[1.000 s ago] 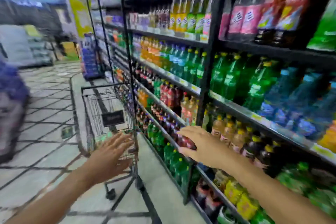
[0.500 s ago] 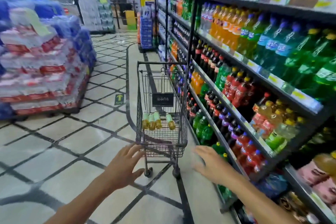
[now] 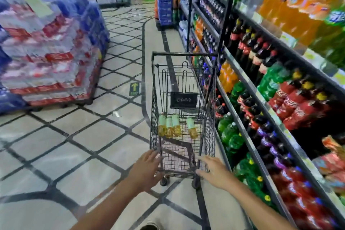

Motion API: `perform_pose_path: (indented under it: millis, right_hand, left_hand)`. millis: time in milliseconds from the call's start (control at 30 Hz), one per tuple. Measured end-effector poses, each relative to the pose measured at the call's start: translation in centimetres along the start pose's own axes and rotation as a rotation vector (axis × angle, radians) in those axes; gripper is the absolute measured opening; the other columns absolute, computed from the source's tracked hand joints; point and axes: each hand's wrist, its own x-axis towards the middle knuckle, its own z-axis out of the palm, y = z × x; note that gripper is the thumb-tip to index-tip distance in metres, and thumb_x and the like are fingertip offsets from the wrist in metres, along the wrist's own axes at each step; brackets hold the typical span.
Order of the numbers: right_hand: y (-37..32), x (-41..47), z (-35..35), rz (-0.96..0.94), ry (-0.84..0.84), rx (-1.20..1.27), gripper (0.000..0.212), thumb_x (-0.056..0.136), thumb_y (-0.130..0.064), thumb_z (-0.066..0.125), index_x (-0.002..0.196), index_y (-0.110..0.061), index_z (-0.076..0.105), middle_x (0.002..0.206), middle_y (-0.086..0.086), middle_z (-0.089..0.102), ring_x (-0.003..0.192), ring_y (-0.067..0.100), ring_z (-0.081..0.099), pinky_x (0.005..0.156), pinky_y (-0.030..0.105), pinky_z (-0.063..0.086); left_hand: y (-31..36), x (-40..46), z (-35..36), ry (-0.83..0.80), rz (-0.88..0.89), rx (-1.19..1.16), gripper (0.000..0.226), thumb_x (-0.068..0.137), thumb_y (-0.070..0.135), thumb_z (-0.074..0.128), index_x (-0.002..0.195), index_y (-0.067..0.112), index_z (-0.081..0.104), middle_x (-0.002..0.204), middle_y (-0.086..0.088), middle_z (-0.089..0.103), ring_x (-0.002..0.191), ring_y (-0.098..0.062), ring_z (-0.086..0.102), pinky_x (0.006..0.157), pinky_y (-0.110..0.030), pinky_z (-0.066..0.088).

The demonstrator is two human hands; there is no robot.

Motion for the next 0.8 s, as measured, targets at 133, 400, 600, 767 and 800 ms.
perform_pose_path:
  millis: [133, 400, 600, 767, 800]
  right_hand:
    - [-0.8, 6.2, -1.0, 0.062, -0.008, 0.035, 0.063, 0.097, -0.047, 0.06, 0.151, -0.022, 0.042, 0.157, -0.002, 0.04, 0.145, 0.018, 0.035, 0.118, 0.033, 0.029]
    - [-1.3, 15.7, -0.9, 0.236, -0.062, 0.124, 0.065, 0.099, -0.044, 0.058, 0.155, -0.019, 0.036, 0.161, 0.001, 0.035, 0.149, 0.019, 0.032, 0.122, 0.035, 0.026]
    - [0.4, 23.5, -2.0, 0.345, -0.149, 0.132, 0.061, 0.1, -0.041, 0.058, 0.152, -0.016, 0.039, 0.158, 0.005, 0.039, 0.143, 0.023, 0.04, 0.117, 0.035, 0.033]
    - [4.0, 32.6, -1.3, 0.382, -0.187, 0.204, 0.054, 0.099, -0.037, 0.061, 0.147, -0.015, 0.048, 0.138, 0.009, 0.058, 0.123, 0.027, 0.06, 0.102, 0.033, 0.047]
    - [4.9, 34.6, -0.9, 0.384, -0.186, 0.214, 0.052, 0.099, -0.034, 0.062, 0.146, -0.016, 0.049, 0.137, 0.008, 0.059, 0.12, 0.026, 0.062, 0.097, 0.032, 0.049]
  left_hand:
    - [-2.4, 6.3, -0.7, -0.084, 0.052, -0.004, 0.085, 0.093, 0.074, 0.025, 0.16, 0.021, 0.025, 0.171, -0.004, 0.01, 0.157, -0.031, 0.007, 0.127, -0.046, 0.013]
    - [-9.2, 19.4, -1.7, -0.151, 0.1, -0.05, 0.077, 0.092, 0.057, 0.027, 0.159, 0.017, 0.028, 0.169, -0.01, 0.017, 0.157, -0.032, 0.009, 0.127, -0.043, 0.011]
    - [-12.2, 28.2, -0.2, -0.28, 0.083, -0.058, 0.071, 0.103, 0.05, 0.041, 0.162, 0.017, 0.019, 0.17, -0.012, 0.007, 0.157, -0.033, -0.001, 0.128, -0.047, 0.005]
    - [-11.8, 35.2, 3.2, -0.336, 0.045, -0.043, 0.068, 0.105, 0.048, 0.04, 0.162, 0.02, 0.017, 0.171, -0.009, 0.005, 0.157, -0.032, 0.0, 0.125, -0.045, -0.004]
    - [-11.7, 36.6, 4.2, -0.356, 0.041, -0.034, 0.068, 0.104, 0.048, 0.04, 0.162, 0.02, 0.016, 0.171, -0.009, 0.005, 0.157, -0.032, 0.0, 0.124, -0.045, -0.005]
